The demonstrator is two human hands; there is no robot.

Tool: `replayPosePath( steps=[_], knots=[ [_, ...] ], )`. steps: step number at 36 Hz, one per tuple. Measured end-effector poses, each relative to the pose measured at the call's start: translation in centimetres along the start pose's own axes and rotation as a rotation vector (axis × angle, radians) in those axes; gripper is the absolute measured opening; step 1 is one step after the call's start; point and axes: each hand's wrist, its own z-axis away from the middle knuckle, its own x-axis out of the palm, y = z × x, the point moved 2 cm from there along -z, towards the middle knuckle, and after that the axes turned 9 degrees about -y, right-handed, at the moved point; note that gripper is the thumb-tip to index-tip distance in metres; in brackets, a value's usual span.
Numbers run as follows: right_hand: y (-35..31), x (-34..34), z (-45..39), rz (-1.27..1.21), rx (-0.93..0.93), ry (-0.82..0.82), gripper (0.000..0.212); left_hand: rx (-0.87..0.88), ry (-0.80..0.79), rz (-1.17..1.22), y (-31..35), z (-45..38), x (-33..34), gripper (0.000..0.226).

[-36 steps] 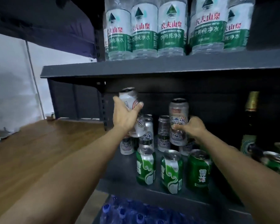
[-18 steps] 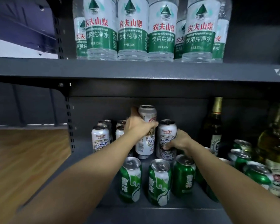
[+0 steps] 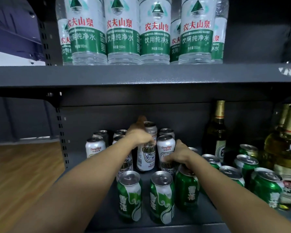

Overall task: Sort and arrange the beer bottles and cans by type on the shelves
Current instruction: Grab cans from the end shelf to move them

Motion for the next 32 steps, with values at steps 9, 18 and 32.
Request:
replayPosePath(
  steps=[9, 18, 32],
  knots=[
    [-1.5, -1.9, 1.2, 0.435, -0.071, 0.204, 0.074, 0.042, -0.162, -0.129, 0.3, 0.1, 0.3, 0.092],
    [-2.1, -1.8, 1.2, 0.597, -0.02, 0.165, 0.073, 0.122, -0.329, -0.308, -0.8, 0.8, 1.0, 0.083],
    [-1.7, -1.7, 0.5, 0.521, -0.023, 0.159, 0.07, -0.02, -0.148, -0.644, -0.6, 1.3, 0.8, 0.084]
  ],
)
